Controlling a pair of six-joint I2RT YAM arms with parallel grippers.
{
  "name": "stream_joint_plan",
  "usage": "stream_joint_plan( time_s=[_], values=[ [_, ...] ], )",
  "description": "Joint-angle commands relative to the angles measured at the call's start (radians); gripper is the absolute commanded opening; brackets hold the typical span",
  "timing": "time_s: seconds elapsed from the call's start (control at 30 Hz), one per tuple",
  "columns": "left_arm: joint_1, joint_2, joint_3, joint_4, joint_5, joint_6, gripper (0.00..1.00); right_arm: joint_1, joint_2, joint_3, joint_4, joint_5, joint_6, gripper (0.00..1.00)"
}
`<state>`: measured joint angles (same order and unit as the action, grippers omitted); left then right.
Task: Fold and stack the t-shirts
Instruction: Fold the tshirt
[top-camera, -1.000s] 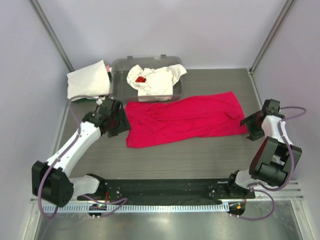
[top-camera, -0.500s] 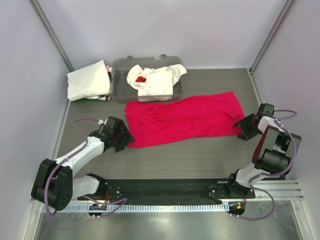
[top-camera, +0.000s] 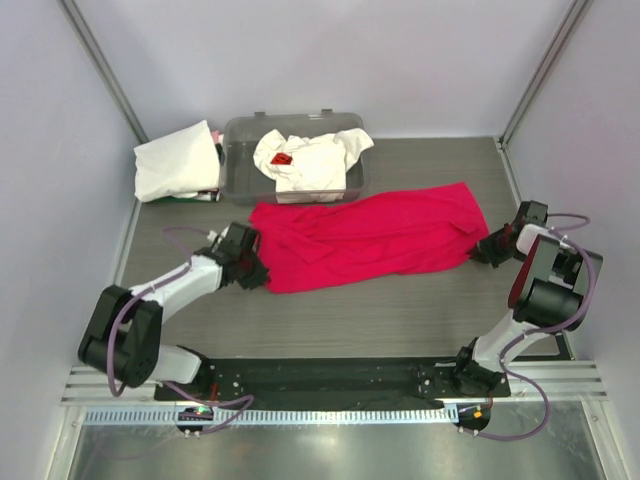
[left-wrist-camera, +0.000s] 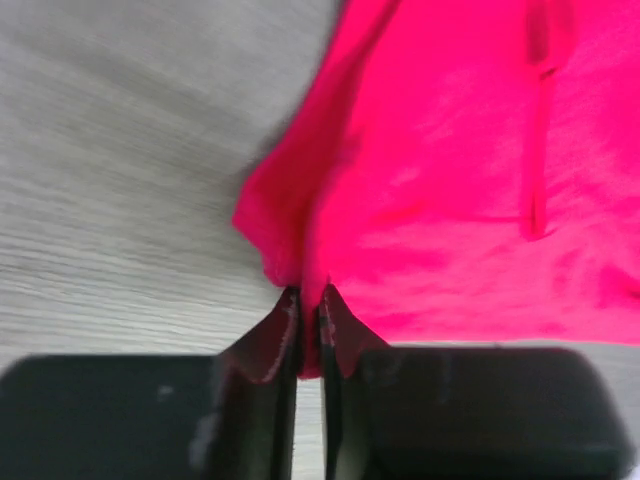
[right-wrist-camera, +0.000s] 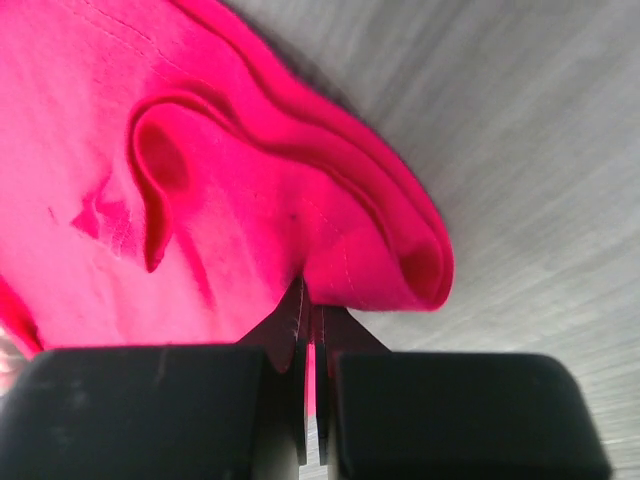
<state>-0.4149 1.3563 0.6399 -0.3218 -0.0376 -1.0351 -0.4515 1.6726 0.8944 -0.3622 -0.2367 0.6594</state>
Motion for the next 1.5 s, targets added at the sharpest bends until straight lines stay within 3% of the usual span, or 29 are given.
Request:
stream_joint_plan(
  time_s=[0.0, 0.03, 0.07, 0.17, 0.27, 0.37, 0.53, 0.67, 0.93, 1.13, 1.3, 1.43, 1.47],
  values=[
    [0.001, 0.042, 0.267, -0.083, -0.048, 0.073, 0.05, 0.025, 0.042, 0.102, -0.071, -0.056, 0.026, 0.01],
    [0.005, 0.061, 0.341, -0.135, -0.059, 0.092, 0.0, 0.034, 0.033, 0.2, -0.111, -0.065, 0.023, 0.01],
    [0.011, 0.072, 0.509, -0.242, -0.065, 0.11, 0.0, 0.042, 0.017, 0.249, -0.15, -0.062, 0.019, 0.01],
    [0.025, 0.064, 0.76, -0.428, -0.122, 0.17, 0.0, 0.027, -0.115, 0.394, -0.28, -0.016, 0.006, 0.01],
    [0.041, -0.014, 0.854, -0.552, -0.168, 0.181, 0.0, -0.009, -0.243, 0.43, -0.377, -0.026, 0.002, 0.01],
    [0.039, -0.132, 0.789, -0.568, -0.153, 0.158, 0.0, -0.016, -0.368, 0.301, -0.379, -0.059, 0.009, 0.01],
    [0.041, -0.354, 0.436, -0.579, -0.13, 0.086, 0.0, -0.03, -0.508, 0.018, -0.357, -0.078, 0.019, 0.01],
    [0.041, -0.66, 0.212, -0.609, -0.148, -0.043, 0.0, -0.062, -0.655, -0.119, -0.376, -0.009, 0.052, 0.01],
    [0.039, -0.891, 0.087, -0.795, -0.127, -0.176, 0.13, -0.105, -0.787, -0.258, -0.435, 0.065, 0.083, 0.01],
    [0.041, -1.063, 0.024, -0.842, -0.111, -0.235, 0.16, -0.111, -0.878, -0.302, -0.488, 0.132, 0.089, 0.01],
    [0.041, -1.042, 0.029, -0.798, -0.11, -0.209, 0.13, -0.11, -0.875, -0.308, -0.42, 0.037, 0.101, 0.01],
    [0.041, -0.845, 0.102, -0.664, -0.152, -0.125, 0.08, -0.101, -0.733, -0.183, -0.342, -0.01, 0.117, 0.01],
    [0.039, -0.733, 0.165, -0.639, -0.166, -0.102, 0.05, -0.075, -0.69, -0.146, -0.325, -0.025, 0.13, 0.01]
  ],
)
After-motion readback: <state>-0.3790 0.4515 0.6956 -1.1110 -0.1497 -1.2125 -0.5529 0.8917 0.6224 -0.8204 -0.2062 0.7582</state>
